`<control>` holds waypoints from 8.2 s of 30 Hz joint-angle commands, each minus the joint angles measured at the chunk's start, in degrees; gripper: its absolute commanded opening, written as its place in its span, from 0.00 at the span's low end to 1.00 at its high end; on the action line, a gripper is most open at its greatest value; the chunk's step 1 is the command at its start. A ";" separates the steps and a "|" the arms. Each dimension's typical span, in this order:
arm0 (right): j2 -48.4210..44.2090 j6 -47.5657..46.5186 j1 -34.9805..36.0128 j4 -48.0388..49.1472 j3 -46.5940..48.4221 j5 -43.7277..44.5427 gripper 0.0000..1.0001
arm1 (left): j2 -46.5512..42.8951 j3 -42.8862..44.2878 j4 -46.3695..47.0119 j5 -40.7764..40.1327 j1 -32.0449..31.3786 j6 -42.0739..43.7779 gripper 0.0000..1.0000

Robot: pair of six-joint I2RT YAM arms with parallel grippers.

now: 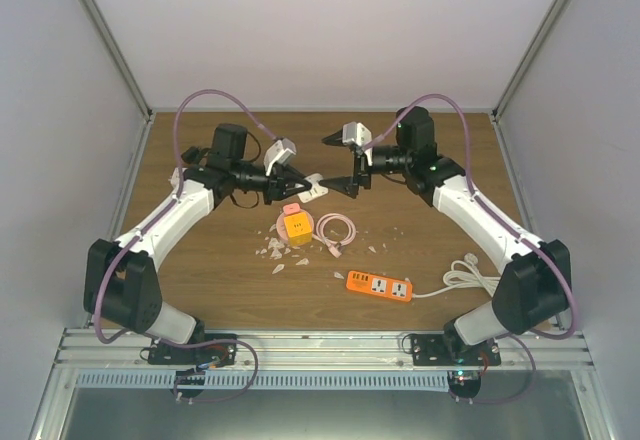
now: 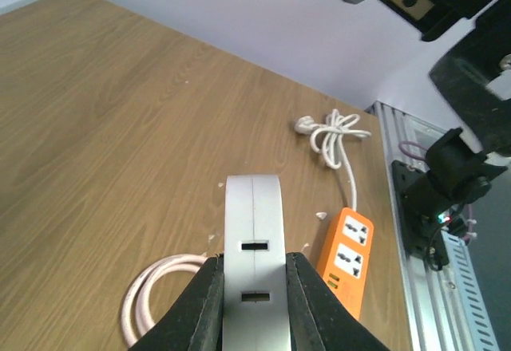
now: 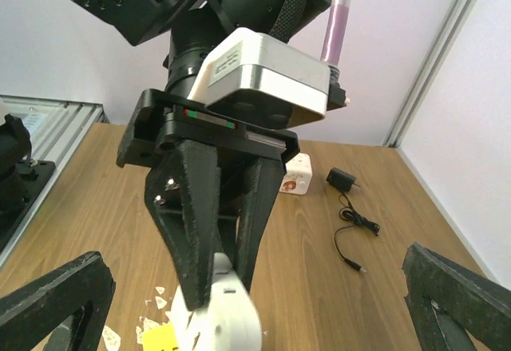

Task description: Pull the plug off the socket

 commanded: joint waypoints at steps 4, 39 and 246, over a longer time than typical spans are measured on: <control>0.05 -1.71 -0.30 0.23 -1.46 -0.22 1.00 | -0.96 -0.65 -5.15 -10.12 5.41 7.54 0.03; 9.45 2.77 4.85 -0.32 -2.29 6.43 1.00 | 16.99 -11.66 20.80 -69.33 14.93 24.45 0.05; 14.73 -18.64 12.97 -20.30 -7.96 25.52 0.23 | -1.36 -21.89 6.57 -5.10 -2.92 41.83 0.22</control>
